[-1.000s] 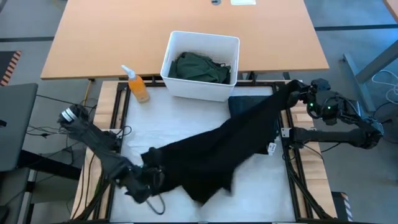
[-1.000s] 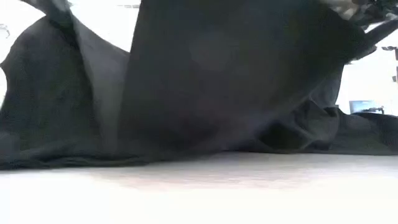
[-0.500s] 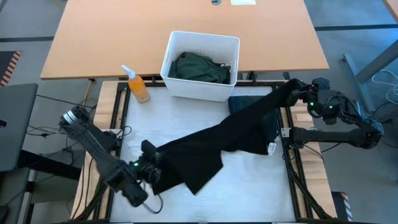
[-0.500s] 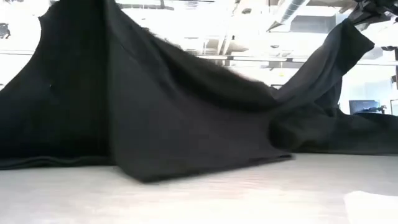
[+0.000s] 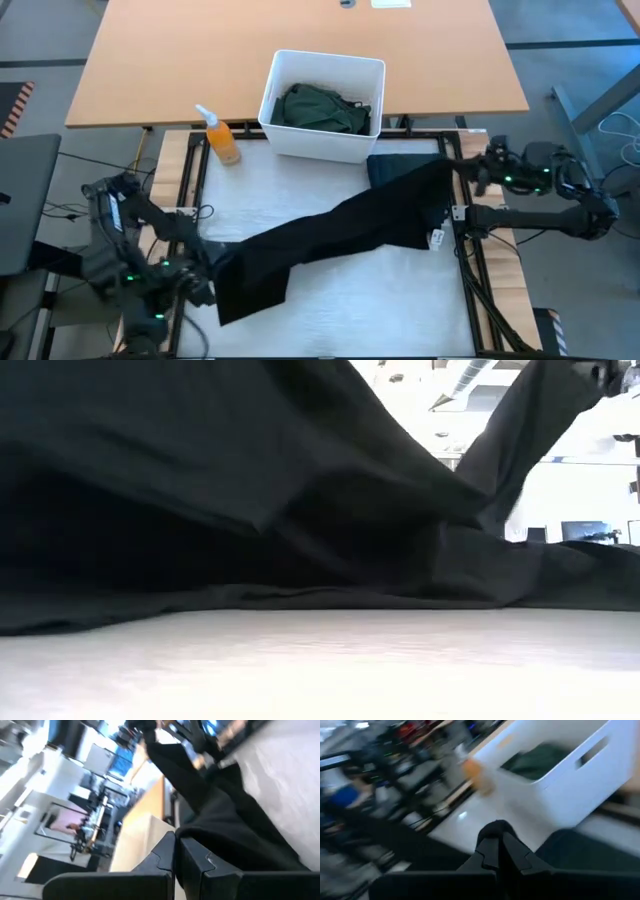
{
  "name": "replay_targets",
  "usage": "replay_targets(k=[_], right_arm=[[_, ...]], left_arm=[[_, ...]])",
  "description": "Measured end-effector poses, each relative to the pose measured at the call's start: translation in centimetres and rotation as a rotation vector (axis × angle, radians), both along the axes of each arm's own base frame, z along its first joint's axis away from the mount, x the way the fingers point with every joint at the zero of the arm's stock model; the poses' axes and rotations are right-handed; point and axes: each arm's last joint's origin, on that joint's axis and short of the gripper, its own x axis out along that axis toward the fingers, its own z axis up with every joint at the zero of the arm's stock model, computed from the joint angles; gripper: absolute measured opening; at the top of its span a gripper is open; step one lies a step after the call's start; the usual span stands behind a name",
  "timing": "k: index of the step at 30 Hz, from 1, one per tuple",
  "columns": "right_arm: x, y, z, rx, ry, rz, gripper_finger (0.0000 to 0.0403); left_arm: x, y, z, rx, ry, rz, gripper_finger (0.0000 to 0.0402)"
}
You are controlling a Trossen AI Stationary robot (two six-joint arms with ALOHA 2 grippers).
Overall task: Fold laundry
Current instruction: Fold the black t-shirt
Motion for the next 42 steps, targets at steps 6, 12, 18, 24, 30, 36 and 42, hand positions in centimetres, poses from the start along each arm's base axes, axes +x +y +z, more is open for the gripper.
replay_targets(k=[6, 12, 18, 24, 30, 36, 42], right_arm=[[-2.7, 0.7, 1.0, 0.094, -0.024, 0.023, 0.0020], [-5.2, 1.5, 2.9, 0.022, -0.200, 0.140, 0.0020], [-6.5, 2.6, 5.6, -0.234, -0.476, 0.444, 0.0020], [-7.2, 3.1, 6.3, -0.357, -0.507, 0.564, 0.0020], [-8.0, 2.8, 7.8, -0.491, -0.609, 0.390, 0.0020], [-7.4, 1.7, 8.1, -0.505, -0.559, 0.022, 0.0020], [-2.3, -0.1, 4.9, -0.469, -0.174, -0.181, 0.0020]], left_arm=[[-2.4, 0.1, 4.1, -0.021, -0.147, -0.020, 0.0000], [-4.2, -0.4, 7.1, -0.069, -0.203, -0.093, 0.0000], [-5.0, -1.8, 9.1, -0.078, -0.198, -0.230, 0.0000], [-5.4, -3.6, 10.8, -0.145, -0.223, -0.478, 0.0000], [-4.8, -6.1, 12.0, -0.047, -0.328, -0.585, 0.0000], [-4.1, -5.7, 13.0, 0.079, -0.324, -0.352, 0.0000], [-1.7, -1.1, 11.4, 0.126, -0.196, -0.098, 0.0000]])
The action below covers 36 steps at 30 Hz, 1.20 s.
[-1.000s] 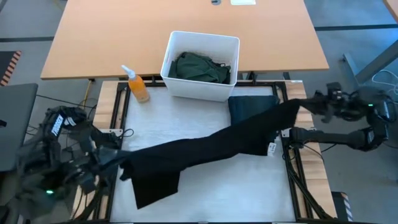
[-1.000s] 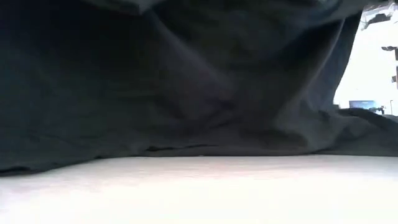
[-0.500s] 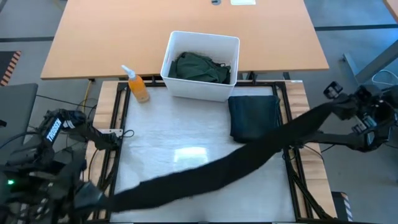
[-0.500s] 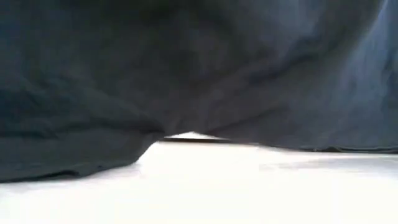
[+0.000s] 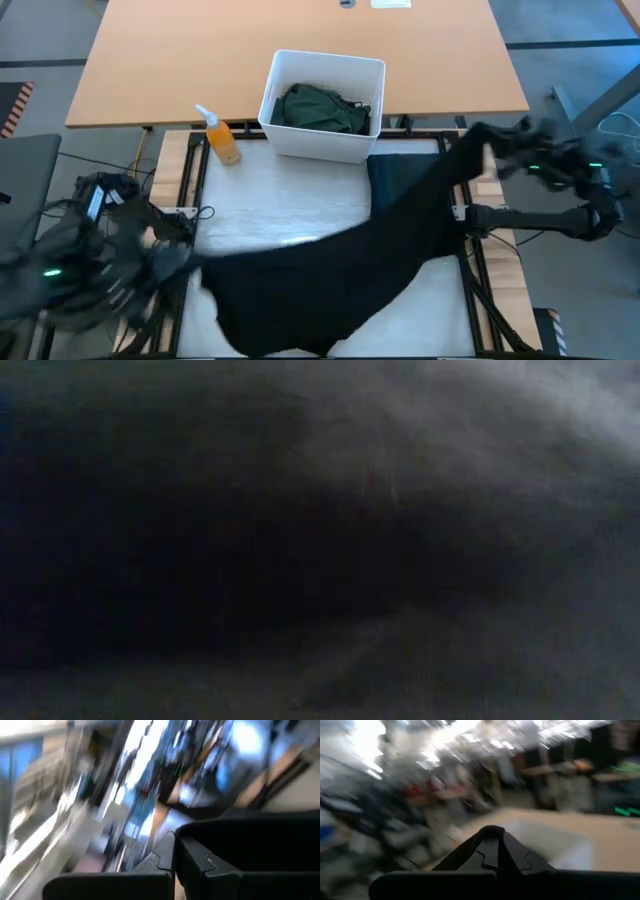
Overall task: Fold laundry
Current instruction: Fold the black t-shirt
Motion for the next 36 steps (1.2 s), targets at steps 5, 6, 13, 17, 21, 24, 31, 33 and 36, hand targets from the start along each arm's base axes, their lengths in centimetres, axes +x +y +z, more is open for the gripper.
replay_targets(k=[5, 6, 13, 17, 21, 24, 31, 33, 36], right_arm=[[4.2, -1.3, -3.4, 0.017, 0.231, -0.183, 0.0020], [4.9, -1.5, -4.1, 0.022, 0.271, -0.217, 0.0020], [8.3, -3.1, -9.1, 0.062, 0.529, -0.442, 0.0020], [9.2, -4.3, -11.0, 0.128, 0.627, -0.501, 0.0020], [9.7, -6.0, -12.2, 0.212, 0.708, -0.543, 0.0020], [10.0, -7.3, -12.9, 0.276, 0.746, -0.571, 0.0020], [10.2, -10.1, -14.4, 0.380, 0.824, -0.704, 0.0020], [10.2, -10.8, -14.7, 0.404, 0.844, -0.736, 0.0020], [10.2, -11.6, -15.3, 0.434, 0.873, -0.769, 0.0020]], left_arm=[[1.1, 8.1, -3.3, -0.157, 0.095, 0.191, 0.0000], [0.9, 9.6, -4.0, -0.242, 0.130, 0.220, 0.0000], [-0.1, 14.2, -9.2, -0.567, 0.078, 0.372, 0.0000], [-1.1, 16.1, -14.4, -0.706, -0.034, 0.533, 0.0000], [-1.7, 16.9, -19.9, -0.804, -0.092, 0.632, 0.0000], [-2.3, 17.5, -23.3, -0.835, -0.126, 0.699, 0.0000], [-2.9, 18.2, -29.2, -0.852, -0.076, 0.830, 0.0000], [-3.0, 18.5, -30.5, -0.845, -0.082, 0.861, 0.0000], [-3.3, 19.0, -32.0, -0.806, -0.100, 0.904, 0.0000]])
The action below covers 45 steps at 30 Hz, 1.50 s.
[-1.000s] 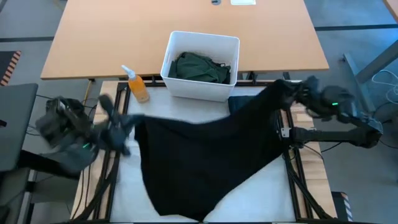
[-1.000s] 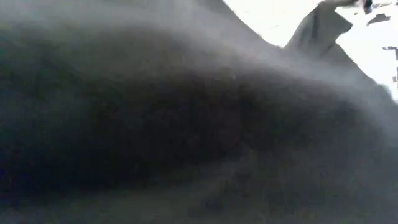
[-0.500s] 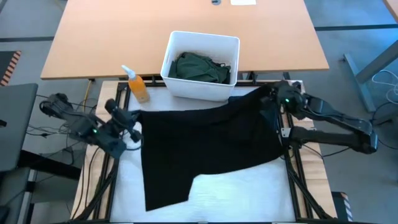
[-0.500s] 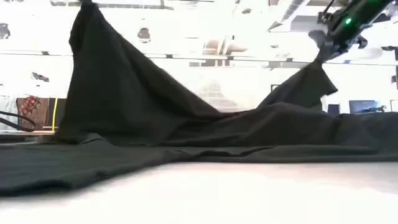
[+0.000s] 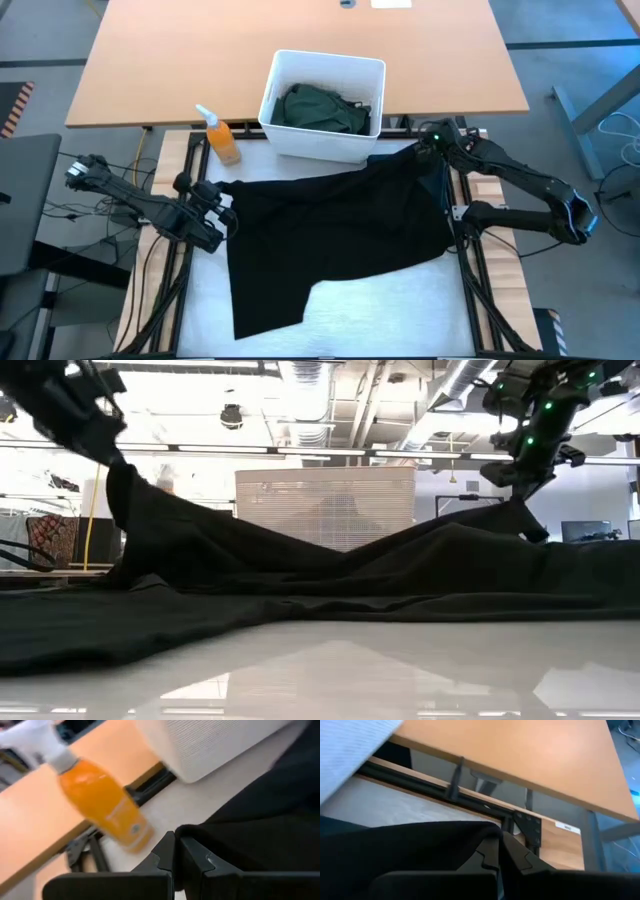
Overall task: Fold laundry
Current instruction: Fold the black t-shirt
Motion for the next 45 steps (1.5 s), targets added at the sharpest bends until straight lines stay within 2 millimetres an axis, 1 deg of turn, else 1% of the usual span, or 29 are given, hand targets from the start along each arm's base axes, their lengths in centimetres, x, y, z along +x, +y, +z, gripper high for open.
replay_targets(k=[2, 6, 9, 13, 15, 18, 21, 24, 28, 30, 32, 34, 36, 42, 45], right_arm=[[0.0, -0.4, -0.3, 0.013, 0.011, -0.022, 0.0020], [-0.2, -0.8, -0.5, 0.013, 0.028, -0.059, 0.0020], [-0.2, -0.9, -0.5, 0.008, 0.020, -0.065, 0.0028], [-0.2, -0.7, 0.1, 0.032, 0.012, -0.048, 0.0064], [-0.3, -0.6, 0.4, 0.060, 0.009, -0.031, 0.0089], [-0.4, -0.4, 1.1, 0.082, 0.023, -0.015, 0.0128], [-0.6, -0.3, 2.5, 0.081, 0.042, 0.005, 0.0167], [-0.7, -0.1, 4.4, 0.065, 0.030, 0.009, 0.0197], [-1.0, 0.6, 7.2, 0.045, 0.013, 0.028, 0.0217], [-1.1, 1.1, 8.4, 0.043, 0.011, 0.043, 0.0218], [-1.4, 1.5, 9.4, 0.047, 0.016, 0.054, 0.0218], [-1.7, 1.9, 10.0, 0.057, 0.026, 0.061, 0.0216], [-1.9, 2.2, 10.2, 0.072, 0.042, 0.062, 0.0216], [-2.2, 2.4, 9.5, 0.147, 0.117, 0.058, 0.0223], [-2.0, 2.3, 9.2, 0.163, 0.145, 0.050, 0.0231]], left_arm=[[-0.1, 0.3, -0.9, 0.005, 0.001, 0.030, 0.0000], [0.0, 0.7, -1.9, 0.024, -0.032, 0.072, 0.0000], [0.2, 1.1, -2.0, 0.063, -0.057, 0.101, 0.0000], [0.5, 1.8, -1.5, 0.088, -0.092, 0.160, 0.0002], [0.7, 2.2, -1.0, 0.073, -0.057, 0.181, 0.0013], [0.8, 3.0, 0.0, 0.025, 0.010, 0.209, 0.0040], [0.9, 3.9, 1.8, -0.014, -0.010, 0.253, 0.0069], [0.8, 4.6, 4.2, -0.029, -0.051, 0.270, 0.0096], [0.6, 5.1, 7.5, -0.038, -0.064, 0.246, 0.0123], [0.5, 5.3, 8.9, -0.046, -0.071, 0.231, 0.0132], [0.5, 5.4, 9.9, -0.049, -0.066, 0.212, 0.0138], [0.4, 5.5, 10.4, -0.048, -0.054, 0.201, 0.0142], [0.3, 5.7, 10.5, -0.048, -0.030, 0.192, 0.0144], [0.7, 6.1, 9.4, -0.099, 0.126, 0.128, 0.0145], [1.1, 6.6, 9.0, -0.086, 0.232, 0.137, 0.0145]])
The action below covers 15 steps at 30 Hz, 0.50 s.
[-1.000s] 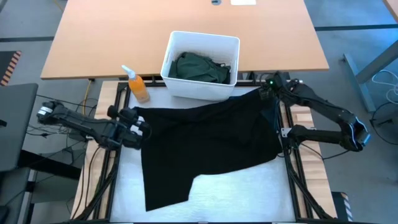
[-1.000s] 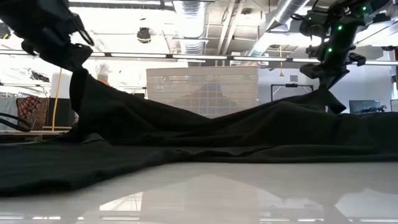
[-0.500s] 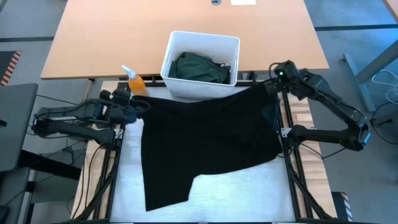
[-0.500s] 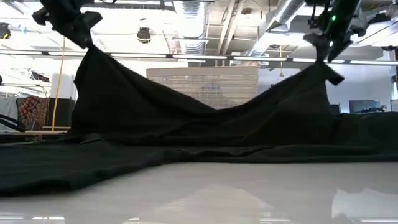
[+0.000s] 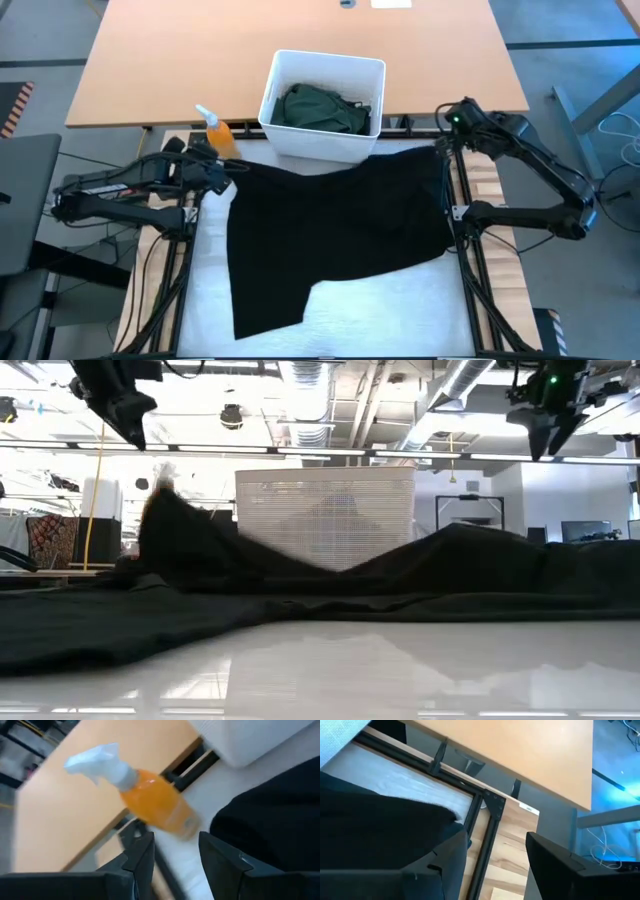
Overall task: Fold laundry
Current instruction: Fold the black t-shirt
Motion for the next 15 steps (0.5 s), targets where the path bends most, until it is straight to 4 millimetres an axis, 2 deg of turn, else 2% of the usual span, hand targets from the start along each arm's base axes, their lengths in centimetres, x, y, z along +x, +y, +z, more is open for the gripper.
replay_targets(k=[5, 8, 12, 15], right_arm=[[0.3, -0.2, -0.1, 0.014, -0.007, 0.006, 0.0232], [0.7, 0.4, -0.2, 0.107, -0.127, 0.080, 0.0230], [2.5, 2.2, -0.1, 0.251, -0.289, 0.320, 0.0228], [4.3, 4.3, 0.2, 0.283, -0.369, 0.485, 0.0228]], left_arm=[[-0.1, 1.8, -0.7, -0.019, 0.155, 0.097, 0.0145], [0.2, 2.3, -0.7, -0.200, 0.070, 0.093, 0.0145], [2.3, 1.3, -1.0, -0.554, -0.134, -0.247, 0.0144], [4.5, -1.0, -1.6, -0.682, -0.247, -0.550, 0.0144]])
